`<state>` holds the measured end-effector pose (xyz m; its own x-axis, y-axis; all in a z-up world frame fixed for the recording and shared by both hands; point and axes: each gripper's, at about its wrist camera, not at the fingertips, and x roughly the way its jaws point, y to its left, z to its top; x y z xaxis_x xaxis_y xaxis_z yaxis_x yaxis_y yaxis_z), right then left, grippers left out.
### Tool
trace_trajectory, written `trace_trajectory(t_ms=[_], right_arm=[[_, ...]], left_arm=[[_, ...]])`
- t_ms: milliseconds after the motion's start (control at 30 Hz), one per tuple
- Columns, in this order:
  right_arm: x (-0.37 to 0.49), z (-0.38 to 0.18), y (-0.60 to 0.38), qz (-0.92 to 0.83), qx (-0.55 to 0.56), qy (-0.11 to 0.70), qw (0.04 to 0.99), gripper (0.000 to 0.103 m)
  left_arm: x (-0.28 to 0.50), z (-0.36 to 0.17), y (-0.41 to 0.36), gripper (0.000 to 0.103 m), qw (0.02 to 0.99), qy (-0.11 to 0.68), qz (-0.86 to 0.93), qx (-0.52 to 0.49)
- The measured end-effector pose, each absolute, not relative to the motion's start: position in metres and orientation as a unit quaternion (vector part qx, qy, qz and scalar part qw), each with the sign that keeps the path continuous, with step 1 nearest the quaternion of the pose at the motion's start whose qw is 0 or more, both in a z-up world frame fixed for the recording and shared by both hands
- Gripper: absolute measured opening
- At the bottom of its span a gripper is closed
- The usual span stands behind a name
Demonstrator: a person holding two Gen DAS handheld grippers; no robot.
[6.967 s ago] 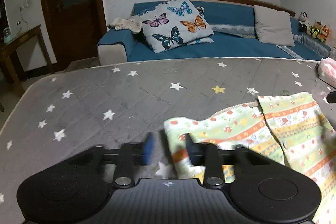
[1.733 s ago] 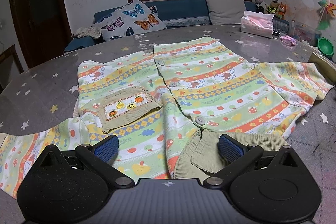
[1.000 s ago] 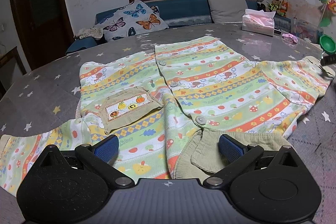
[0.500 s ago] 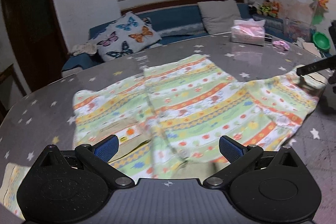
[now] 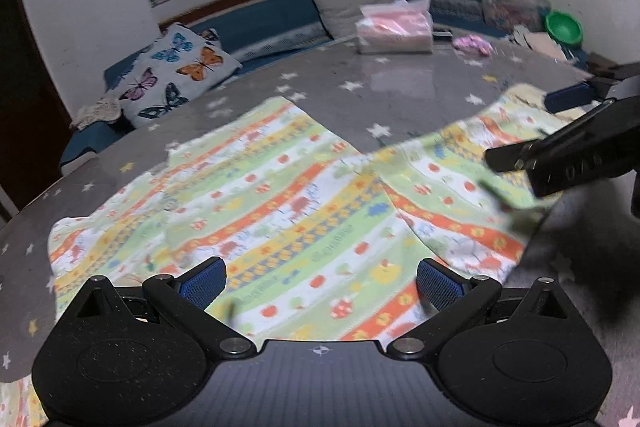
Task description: Fold clothes
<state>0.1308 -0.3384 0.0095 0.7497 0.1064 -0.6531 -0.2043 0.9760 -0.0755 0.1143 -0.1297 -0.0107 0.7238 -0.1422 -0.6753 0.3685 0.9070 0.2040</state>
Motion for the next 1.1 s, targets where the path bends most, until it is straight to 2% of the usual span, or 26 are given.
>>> trace_trajectory(t_ms=[333, 533, 667, 900, 1000, 1100], right_arm=[[0.087, 0.001, -0.311, 0.139, -0.119, 0.353, 0.918, 0.103], [0.085, 0.025, -0.297, 0.146, -0.129, 0.310, 0.931, 0.103], [0.095, 0.021, -0.281, 0.176, -0.115, 0.310, 0.927, 0.103], [0.092, 0.000, -0.270, 0.195, -0.126, 0.345, 0.910, 0.103], [0.086, 0.002, -0.272, 0.195, -0.131, 0.347, 0.908, 0.103], [0.084, 0.011, -0.269, 0.197, -0.139, 0.337, 0.910, 0.103]], left_arm=[[0.068, -0.011, -0.103, 0.103, 0.916, 0.337, -0.158, 0.151], [0.037, 0.005, -0.079, 0.103, 0.926, 0.318, -0.161, 0.122], [0.035, 0.017, -0.049, 0.103, 0.942, 0.303, -0.115, 0.085], [0.046, 0.001, -0.009, 0.103, 0.940, 0.332, -0.034, 0.067], [0.045, -0.013, -0.004, 0.103, 0.933, 0.353, -0.030, 0.068], [0.036, -0.015, -0.006, 0.103, 0.936, 0.341, -0.035, 0.078]])
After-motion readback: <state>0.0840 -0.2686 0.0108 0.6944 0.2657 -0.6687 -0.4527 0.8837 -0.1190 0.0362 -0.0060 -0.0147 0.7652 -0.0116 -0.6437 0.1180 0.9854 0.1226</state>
